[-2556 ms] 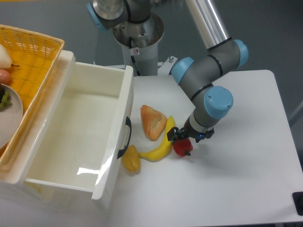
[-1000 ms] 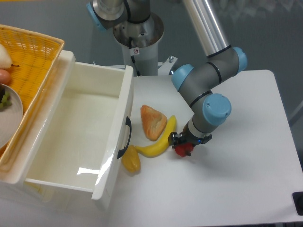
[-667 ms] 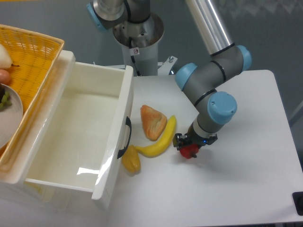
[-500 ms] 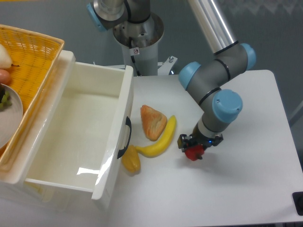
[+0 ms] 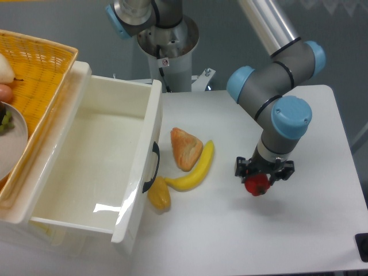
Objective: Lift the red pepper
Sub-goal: 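Lift the held red pepper up off the table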
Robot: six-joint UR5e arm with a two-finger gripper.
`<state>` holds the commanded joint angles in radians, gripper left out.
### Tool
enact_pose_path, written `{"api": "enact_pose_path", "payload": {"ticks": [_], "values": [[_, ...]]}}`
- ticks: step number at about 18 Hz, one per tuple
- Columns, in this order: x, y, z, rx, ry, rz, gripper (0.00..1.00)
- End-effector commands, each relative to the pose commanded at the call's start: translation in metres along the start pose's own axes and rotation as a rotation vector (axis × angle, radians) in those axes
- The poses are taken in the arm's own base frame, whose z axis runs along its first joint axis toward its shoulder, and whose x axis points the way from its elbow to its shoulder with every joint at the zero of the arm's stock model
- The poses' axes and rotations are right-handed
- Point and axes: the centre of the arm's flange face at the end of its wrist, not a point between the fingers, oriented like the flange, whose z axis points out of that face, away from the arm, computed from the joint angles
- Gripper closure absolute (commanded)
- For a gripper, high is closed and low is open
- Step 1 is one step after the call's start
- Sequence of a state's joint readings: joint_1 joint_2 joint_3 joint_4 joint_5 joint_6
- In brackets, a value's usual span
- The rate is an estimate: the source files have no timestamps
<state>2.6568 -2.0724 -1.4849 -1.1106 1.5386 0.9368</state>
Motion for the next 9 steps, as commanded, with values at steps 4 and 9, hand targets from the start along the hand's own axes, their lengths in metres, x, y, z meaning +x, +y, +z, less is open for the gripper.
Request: {"api": "enact_pose_path", "payload": {"ticks": [4, 9], "values": [[-0.022, 0.012, -0.012, 0.002, -0.028, 0.171, 0.92], [-0.036, 0.018, -0.016, -0.005, -0.015, 0.236, 0.92]]}}
